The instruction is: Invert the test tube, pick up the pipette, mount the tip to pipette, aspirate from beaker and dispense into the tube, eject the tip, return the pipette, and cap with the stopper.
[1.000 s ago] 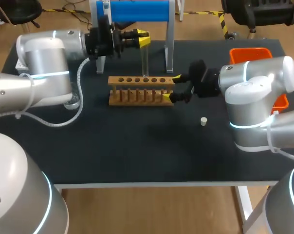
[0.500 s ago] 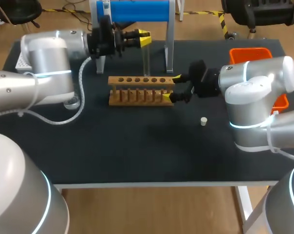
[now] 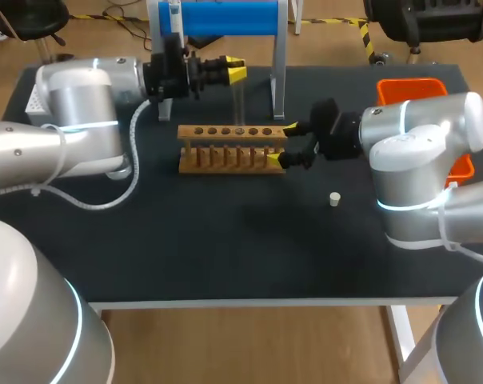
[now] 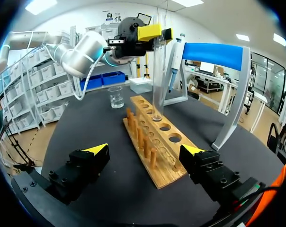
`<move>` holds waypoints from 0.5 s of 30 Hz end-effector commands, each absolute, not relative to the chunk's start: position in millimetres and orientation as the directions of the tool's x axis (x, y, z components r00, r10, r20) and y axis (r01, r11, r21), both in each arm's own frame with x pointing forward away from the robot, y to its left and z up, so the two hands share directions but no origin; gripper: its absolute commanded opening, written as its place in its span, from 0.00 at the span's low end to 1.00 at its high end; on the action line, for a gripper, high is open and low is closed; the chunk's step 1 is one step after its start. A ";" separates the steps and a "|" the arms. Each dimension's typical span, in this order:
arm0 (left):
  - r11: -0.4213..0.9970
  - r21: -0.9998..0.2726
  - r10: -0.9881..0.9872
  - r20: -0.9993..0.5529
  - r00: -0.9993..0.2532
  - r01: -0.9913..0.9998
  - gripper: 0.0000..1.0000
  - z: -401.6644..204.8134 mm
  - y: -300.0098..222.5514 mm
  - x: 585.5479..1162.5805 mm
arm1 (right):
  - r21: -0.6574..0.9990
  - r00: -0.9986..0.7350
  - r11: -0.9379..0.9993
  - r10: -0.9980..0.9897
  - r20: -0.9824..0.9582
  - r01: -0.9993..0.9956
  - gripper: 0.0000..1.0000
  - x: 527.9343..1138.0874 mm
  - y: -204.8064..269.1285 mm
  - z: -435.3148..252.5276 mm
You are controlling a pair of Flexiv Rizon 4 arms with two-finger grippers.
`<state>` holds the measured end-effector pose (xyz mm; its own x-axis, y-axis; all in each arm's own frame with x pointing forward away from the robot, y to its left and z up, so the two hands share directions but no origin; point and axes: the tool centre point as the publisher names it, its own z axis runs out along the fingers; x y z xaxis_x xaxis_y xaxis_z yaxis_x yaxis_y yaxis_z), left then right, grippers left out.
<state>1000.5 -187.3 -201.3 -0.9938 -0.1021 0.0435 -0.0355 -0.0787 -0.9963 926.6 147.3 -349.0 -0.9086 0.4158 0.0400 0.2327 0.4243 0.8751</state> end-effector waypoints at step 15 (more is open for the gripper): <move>-0.079 -0.997 -0.127 0.026 -0.992 -0.016 0.00 -214.3 -185.5 1005.7 | 0.876 -0.909 0.424 0.416 0.040 0.233 1.00 926.3 147.0 -349.2</move>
